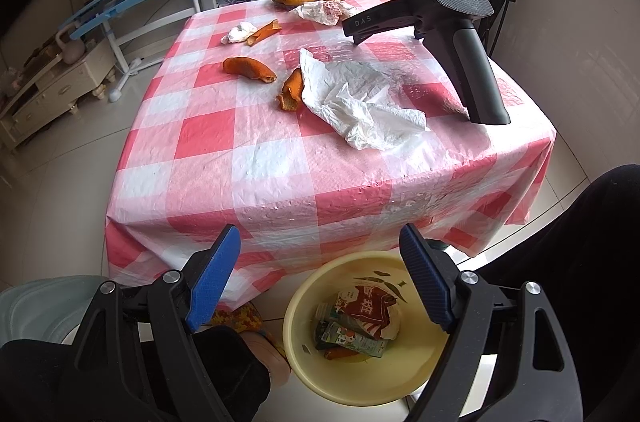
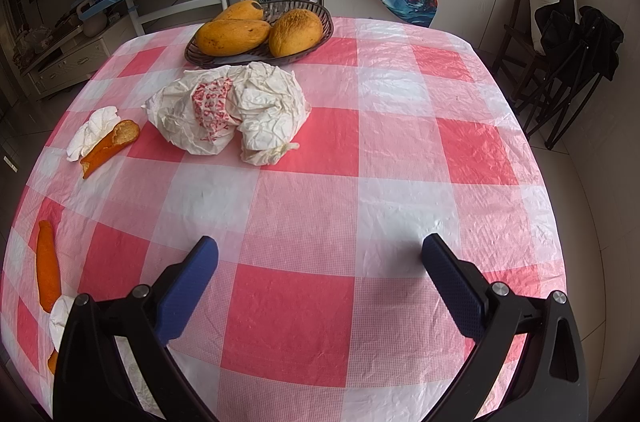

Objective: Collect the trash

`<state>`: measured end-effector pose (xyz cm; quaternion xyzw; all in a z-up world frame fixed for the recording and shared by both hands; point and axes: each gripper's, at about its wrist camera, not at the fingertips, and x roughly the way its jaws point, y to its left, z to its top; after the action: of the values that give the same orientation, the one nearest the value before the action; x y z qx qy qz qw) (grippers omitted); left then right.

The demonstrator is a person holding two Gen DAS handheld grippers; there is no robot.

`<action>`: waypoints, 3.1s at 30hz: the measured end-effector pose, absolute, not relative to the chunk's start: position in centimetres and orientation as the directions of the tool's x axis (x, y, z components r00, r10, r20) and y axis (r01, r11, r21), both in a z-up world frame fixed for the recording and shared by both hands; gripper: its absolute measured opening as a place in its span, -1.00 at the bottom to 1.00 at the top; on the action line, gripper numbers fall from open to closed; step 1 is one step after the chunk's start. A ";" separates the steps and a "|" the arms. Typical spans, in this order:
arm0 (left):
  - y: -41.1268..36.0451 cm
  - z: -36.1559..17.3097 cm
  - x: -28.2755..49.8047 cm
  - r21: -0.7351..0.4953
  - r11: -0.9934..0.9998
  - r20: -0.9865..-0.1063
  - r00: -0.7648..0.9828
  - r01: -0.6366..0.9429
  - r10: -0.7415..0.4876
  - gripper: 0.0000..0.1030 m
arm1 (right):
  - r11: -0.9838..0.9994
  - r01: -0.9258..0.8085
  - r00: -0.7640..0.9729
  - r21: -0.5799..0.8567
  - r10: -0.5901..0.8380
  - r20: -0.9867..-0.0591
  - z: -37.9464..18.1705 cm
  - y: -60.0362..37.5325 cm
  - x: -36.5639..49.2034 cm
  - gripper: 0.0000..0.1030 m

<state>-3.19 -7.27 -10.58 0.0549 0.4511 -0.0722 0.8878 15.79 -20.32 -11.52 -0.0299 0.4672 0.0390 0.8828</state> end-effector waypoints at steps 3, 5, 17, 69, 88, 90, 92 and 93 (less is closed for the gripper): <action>-7.3 -10.6 -3.2 0.032 0.984 -0.809 0.582 0.177 -0.079 0.52 | 0.995 -0.097 0.560 -0.016 0.041 -0.827 -11.5 -20.4 15.8 0.89; -7.3 -10.6 -3.2 0.032 0.984 -0.809 0.582 0.177 -0.079 0.52 | 0.995 -0.097 0.560 -0.016 0.041 -0.827 -11.5 -20.3 15.8 0.89; -7.2 -10.6 -3.2 0.032 0.984 -0.809 0.582 0.178 -0.079 0.52 | 0.995 -0.097 0.560 -0.016 0.041 -0.827 -11.5 -20.3 15.8 0.89; -0.1 -10.0 17.8 -0.192 0.978 -0.857 0.498 -0.076 -0.130 0.44 | 0.995 -0.096 0.559 -0.016 0.041 -0.828 -11.5 -20.3 15.8 0.89; -1.1 -10.6 18.9 -0.136 0.990 -0.846 0.517 0.021 -0.127 -0.73 | 0.910 -0.398 0.524 0.116 0.330 -0.785 -6.5 -16.6 6.0 0.89; -0.2 -9.9 18.4 -0.148 0.989 -0.834 0.537 0.008 -0.129 -0.73 | 0.863 -0.479 0.489 0.160 0.414 -0.768 -6.5 -14.2 4.2 0.89; 0.8 -9.7 17.9 -0.168 0.986 -0.829 0.542 -0.004 -0.139 -0.73 | 0.809 -0.548 0.416 0.213 0.484 -0.770 -7.2 -11.9 2.8 0.89; 1.3 -9.7 17.8 -0.171 0.985 -0.829 0.543 -0.010 -0.138 -0.73 | 0.803 -0.563 0.405 0.197 0.475 -0.781 -7.7 -11.0 2.1 0.89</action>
<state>17.78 1.29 -9.65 -0.0777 0.4768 -0.0368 0.8748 2.10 -11.04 -7.72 -0.0486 0.4485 0.3101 0.8369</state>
